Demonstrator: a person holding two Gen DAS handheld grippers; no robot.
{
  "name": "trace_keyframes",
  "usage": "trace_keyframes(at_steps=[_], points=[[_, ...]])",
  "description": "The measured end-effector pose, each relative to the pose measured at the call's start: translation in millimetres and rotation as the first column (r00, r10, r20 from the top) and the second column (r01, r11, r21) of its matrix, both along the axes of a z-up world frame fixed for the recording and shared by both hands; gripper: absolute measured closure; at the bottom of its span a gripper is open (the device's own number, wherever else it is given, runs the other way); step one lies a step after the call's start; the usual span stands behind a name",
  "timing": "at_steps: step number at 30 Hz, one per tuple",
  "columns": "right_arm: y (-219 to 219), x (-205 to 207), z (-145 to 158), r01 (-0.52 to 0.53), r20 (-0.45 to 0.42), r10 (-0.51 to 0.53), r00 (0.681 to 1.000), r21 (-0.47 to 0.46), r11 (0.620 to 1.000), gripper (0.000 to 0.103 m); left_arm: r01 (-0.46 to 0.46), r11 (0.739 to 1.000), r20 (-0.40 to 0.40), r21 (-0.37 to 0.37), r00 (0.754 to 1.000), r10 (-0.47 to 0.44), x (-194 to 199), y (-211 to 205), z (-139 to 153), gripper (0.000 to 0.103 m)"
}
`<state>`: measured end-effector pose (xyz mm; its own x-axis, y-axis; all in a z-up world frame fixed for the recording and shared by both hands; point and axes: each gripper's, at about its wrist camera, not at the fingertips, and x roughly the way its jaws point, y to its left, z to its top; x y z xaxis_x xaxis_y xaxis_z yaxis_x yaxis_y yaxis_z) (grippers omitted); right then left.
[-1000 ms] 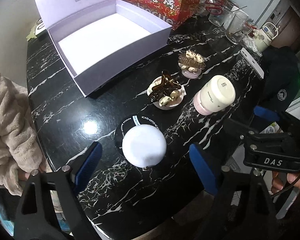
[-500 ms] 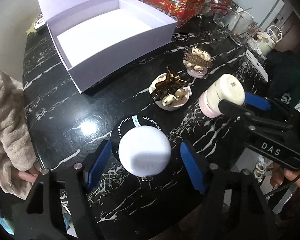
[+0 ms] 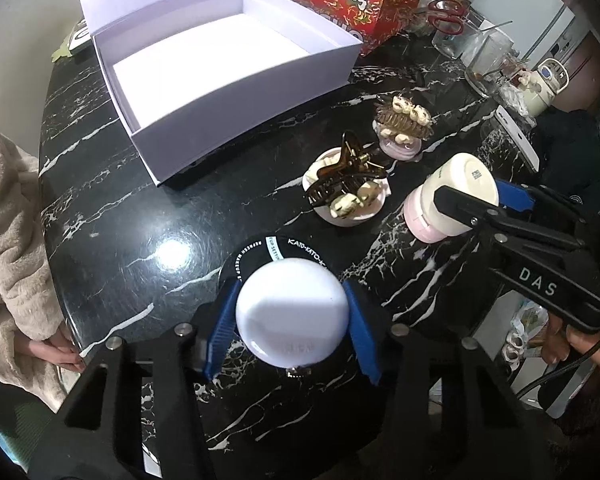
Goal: Organize objects
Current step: 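Lift the white compact with the left gripper while the right gripper carries the cream jar toward the box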
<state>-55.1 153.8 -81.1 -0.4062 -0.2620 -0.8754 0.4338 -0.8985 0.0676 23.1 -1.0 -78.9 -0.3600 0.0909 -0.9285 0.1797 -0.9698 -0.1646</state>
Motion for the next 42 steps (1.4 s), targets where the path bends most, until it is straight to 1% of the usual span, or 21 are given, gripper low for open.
trace_keyframes(at_steps=[3, 6, 9, 12, 14, 16, 22, 25, 27, 31, 33, 42], points=[[0.6, 0.4, -0.1, -0.008, -0.003, 0.008, 1.0, -0.002, 1.0, 0.047, 0.004, 1.0, -0.01, 0.004, 1.0, -0.004, 0.3, 0.3, -0.1, 0.053], [1.2, 1.5, 0.1, -0.015, -0.001, 0.015, 1.0, -0.002, 1.0, 0.047, 0.015, 1.0, -0.018, -0.014, 1.0, -0.015, -0.3, 3.7, 1.6, 0.053], [2.8, 1.6, 0.7, -0.02, 0.004, 0.02, 1.0, -0.002, 1.0, 0.048, 0.019, 1.0, -0.019, -0.014, 1.0, -0.02, -1.0, 5.6, 4.2, 0.053], [4.3, 1.5, 2.0, -0.026, 0.016, 0.026, 1.0, -0.003, 1.0, 0.048, 0.024, 1.0, -0.012, -0.021, 1.0, -0.024, -2.6, 7.4, 6.6, 0.053], [4.5, 1.7, 2.4, -0.03, 0.024, 0.03, 0.999, 0.004, 1.0, 0.048, 0.03, 0.999, 0.012, -0.034, 0.999, -0.03, -4.9, 9.2, 6.2, 0.053], [5.1, 2.4, 4.0, -0.03, 0.029, 0.03, 0.999, 0.008, 1.0, 0.048, 0.031, 0.999, 0.014, -0.028, 0.999, -0.031, -5.0, 9.5, 7.1, 0.053], [7.2, 3.8, 16.7, -0.04, 0.016, 0.04, 0.999, 0.007, 0.999, 0.048, 0.024, 0.999, 0.032, -0.03, 0.999, -0.023, -8.5, 8.5, 13.2, 0.053], [7.2, 3.8, 22.6, -0.045, 0.015, 0.045, 0.999, 0.008, 0.999, 0.048, 0.022, 1.0, 0.036, -0.02, 0.999, -0.022, -9.8, 7.7, 17.9, 0.053], [7.0, 4.4, 27.1, -0.051, 0.006, 0.051, 0.999, 0.007, 0.999, 0.048, 0.029, 0.999, 0.045, -0.037, 0.999, -0.027, -11.3, 9.1, 21.6, 0.053], [5.7, 5.7, 36.9, -0.058, -0.006, 0.058, 0.998, 0.001, 0.998, 0.048, 0.038, 0.998, 0.035, -0.049, 0.999, -0.036, -13.0, 9.3, 31.7, 0.053], [5.7, 6.2, 41.5, -0.056, -0.015, 0.057, 0.998, 0.002, 0.998, 0.048, 0.042, 0.997, 0.037, -0.069, 0.999, -0.04, -14.7, 9.6, 36.2, 0.053], [6.5, 2.5, 60.6, -0.05, -0.024, 0.05, 0.998, -0.002, 0.999, 0.048, 0.066, 0.993, 0.009, -0.094, 0.998, -0.066, -21.5, 8.4, 62.0, 0.053]])
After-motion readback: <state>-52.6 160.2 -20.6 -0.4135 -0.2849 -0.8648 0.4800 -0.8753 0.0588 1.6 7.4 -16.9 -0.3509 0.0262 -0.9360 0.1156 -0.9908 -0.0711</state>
